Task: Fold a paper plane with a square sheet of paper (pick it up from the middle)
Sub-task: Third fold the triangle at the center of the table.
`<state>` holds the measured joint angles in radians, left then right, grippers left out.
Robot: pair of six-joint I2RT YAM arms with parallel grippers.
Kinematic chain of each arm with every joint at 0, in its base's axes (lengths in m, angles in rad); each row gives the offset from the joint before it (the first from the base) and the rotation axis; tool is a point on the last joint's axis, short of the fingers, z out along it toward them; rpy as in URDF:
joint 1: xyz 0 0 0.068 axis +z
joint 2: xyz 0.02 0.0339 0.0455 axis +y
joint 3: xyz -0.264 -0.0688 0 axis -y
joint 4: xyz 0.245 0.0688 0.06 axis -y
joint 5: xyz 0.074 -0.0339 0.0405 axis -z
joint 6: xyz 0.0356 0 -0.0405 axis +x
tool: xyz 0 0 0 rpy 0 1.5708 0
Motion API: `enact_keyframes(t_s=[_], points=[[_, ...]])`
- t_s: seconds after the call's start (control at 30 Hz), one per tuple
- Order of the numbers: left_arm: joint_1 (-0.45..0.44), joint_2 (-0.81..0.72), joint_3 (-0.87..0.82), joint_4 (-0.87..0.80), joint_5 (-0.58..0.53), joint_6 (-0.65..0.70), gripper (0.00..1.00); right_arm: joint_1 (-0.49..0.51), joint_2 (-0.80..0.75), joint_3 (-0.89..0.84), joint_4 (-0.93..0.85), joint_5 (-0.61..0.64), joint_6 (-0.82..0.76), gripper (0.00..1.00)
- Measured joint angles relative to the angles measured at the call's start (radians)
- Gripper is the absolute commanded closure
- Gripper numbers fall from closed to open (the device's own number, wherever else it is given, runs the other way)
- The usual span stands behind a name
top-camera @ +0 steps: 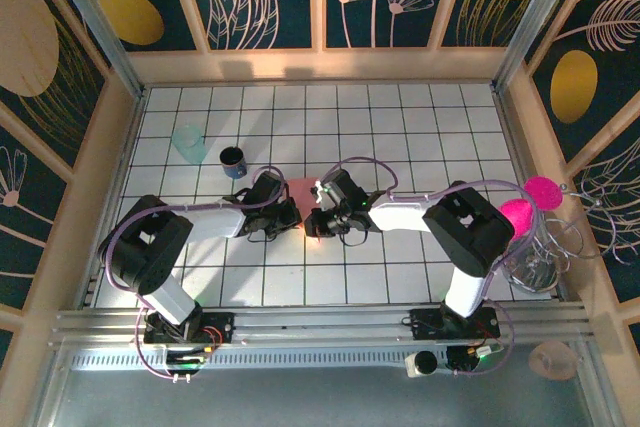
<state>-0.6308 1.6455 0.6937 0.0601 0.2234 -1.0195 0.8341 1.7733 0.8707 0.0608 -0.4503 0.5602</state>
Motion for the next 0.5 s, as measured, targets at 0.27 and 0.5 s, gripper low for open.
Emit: enact_keyframes(t_s=[0.27,0.5], points=[[0.000,0.004,0.000,0.009,0.000,0.000,0.97,0.000,0.013,0.000,-0.018,0.018,-0.005,0.92],[0.000,0.005,0.000,0.011,0.000,0.000,0.97,0.000,0.017,0.000,-0.026,0.040,-0.011,0.92]])
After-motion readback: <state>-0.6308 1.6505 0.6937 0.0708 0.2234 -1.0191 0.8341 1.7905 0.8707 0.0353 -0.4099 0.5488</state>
